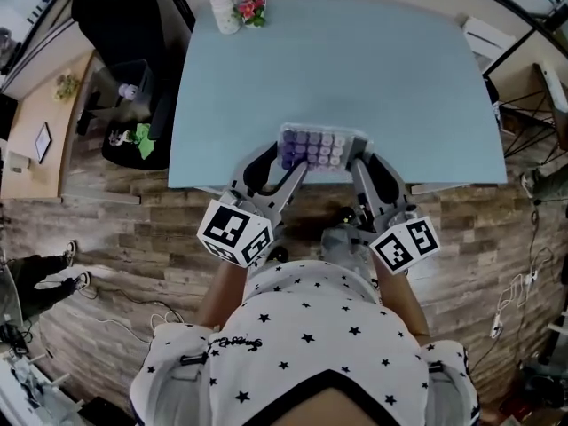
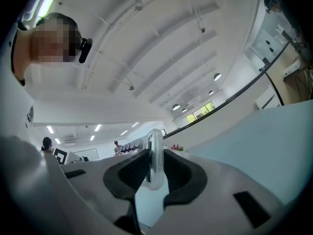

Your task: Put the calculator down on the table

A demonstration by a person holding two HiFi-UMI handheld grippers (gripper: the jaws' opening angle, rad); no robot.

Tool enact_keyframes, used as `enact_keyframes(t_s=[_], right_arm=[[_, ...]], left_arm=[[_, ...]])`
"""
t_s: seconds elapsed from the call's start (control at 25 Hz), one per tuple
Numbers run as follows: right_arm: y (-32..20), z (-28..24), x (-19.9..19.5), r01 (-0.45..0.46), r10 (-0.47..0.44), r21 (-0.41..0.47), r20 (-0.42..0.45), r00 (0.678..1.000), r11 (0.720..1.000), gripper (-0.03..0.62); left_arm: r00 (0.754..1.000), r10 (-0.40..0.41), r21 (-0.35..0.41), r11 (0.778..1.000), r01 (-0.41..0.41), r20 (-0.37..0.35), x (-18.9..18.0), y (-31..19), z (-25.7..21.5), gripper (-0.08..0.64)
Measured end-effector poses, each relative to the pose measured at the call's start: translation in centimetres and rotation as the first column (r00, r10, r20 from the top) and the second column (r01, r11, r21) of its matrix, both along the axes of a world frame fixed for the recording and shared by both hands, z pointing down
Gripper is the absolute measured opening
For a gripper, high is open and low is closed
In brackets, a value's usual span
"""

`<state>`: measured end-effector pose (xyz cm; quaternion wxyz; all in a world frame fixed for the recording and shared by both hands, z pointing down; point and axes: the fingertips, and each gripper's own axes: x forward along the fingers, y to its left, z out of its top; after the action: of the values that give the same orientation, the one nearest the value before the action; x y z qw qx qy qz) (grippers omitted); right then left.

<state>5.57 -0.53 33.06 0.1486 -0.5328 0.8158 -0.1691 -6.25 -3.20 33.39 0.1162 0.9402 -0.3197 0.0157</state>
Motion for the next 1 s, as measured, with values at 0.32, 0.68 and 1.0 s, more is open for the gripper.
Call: enact_keyframes(t_s=[0.32, 0.68, 1.0], right_arm=[[-3.9, -0.1, 4.0, 0.085, -0.085, -0.008, 0.017, 0.996, 0.996, 0.072], [-7.0, 0.2, 8.3, 0.162, -0.161, -0.023, 0.028, 0.986, 0.987, 0.072], [-9.1, 1.4, 10.2, 0.229, -0.228, -0.051, 0.032, 0.973, 0.972, 0.072]], left_arm=[[0.996, -0.086, -0.007, 0.996, 0.086, 0.019, 3.9, -2.9, -0.2, 0.213], [0.987, -0.160, -0.017, 0.987, 0.160, 0.033, 8.1, -5.1, 0.0, 0.215], [0.973, -0.224, -0.039, 0.973, 0.226, 0.049, 10.0, -6.5, 1.1, 0.215]])
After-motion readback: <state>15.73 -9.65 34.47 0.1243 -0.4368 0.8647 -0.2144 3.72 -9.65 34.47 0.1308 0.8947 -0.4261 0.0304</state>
